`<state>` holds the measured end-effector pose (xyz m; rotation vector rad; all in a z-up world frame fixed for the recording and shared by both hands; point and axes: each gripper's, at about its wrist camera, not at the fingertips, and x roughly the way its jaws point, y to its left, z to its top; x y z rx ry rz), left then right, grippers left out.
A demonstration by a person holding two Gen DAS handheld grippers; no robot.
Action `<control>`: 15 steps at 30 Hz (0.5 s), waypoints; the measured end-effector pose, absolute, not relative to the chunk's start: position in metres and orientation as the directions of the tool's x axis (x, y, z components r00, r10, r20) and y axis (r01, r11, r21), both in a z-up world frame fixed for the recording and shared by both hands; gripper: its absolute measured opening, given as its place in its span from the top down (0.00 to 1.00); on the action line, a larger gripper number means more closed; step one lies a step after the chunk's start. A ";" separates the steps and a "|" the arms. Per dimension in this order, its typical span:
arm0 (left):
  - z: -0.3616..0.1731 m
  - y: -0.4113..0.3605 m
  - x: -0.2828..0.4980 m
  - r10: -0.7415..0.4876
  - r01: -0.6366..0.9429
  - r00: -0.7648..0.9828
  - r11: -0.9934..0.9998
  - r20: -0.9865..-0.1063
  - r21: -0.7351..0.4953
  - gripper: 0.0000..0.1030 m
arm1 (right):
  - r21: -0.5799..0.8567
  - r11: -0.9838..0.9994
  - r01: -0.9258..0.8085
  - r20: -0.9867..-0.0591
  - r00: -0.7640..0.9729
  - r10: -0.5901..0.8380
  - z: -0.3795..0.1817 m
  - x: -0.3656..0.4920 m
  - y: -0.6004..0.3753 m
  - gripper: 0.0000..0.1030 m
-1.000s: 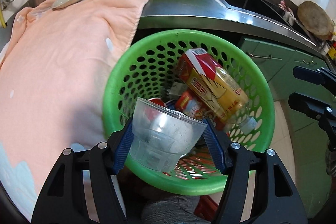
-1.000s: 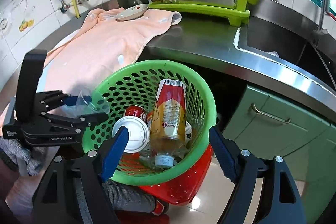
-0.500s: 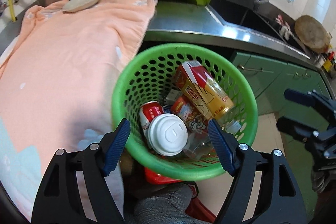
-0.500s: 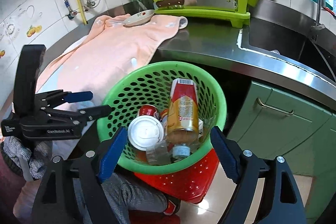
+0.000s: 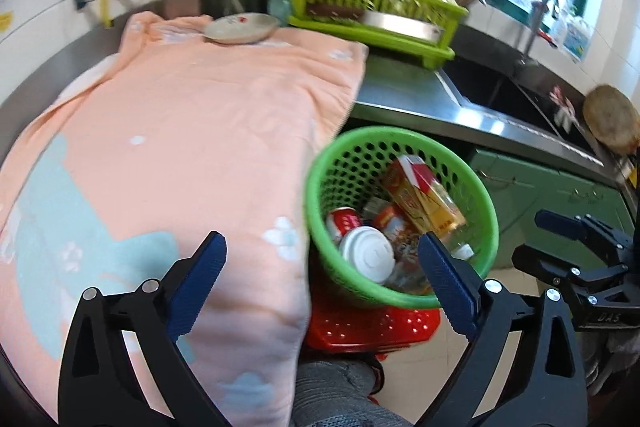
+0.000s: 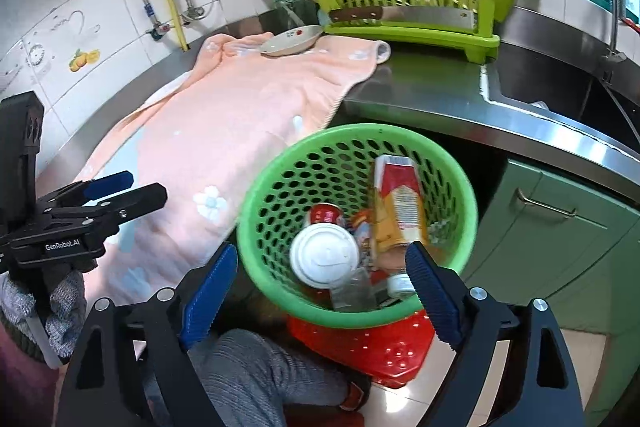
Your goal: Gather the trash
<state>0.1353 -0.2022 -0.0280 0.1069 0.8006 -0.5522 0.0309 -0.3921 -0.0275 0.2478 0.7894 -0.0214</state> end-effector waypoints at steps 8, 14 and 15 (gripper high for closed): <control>-0.009 -0.163 0.121 -0.342 0.423 0.658 0.905 -0.671 -0.046 0.05 | 0.226 0.971 0.082 -0.686 0.720 0.099 -0.017 0.038 -0.370 0.14; -0.001 -0.137 0.114 -0.307 0.364 0.686 0.930 -0.660 -0.054 0.05 | 0.208 0.976 0.067 -0.673 0.734 0.093 -0.007 0.040 -0.357 0.13; -0.001 -0.133 0.113 -0.303 0.355 0.691 0.933 -0.657 -0.058 0.05 | 0.203 0.977 0.066 -0.672 0.735 0.090 -0.006 0.040 -0.355 0.13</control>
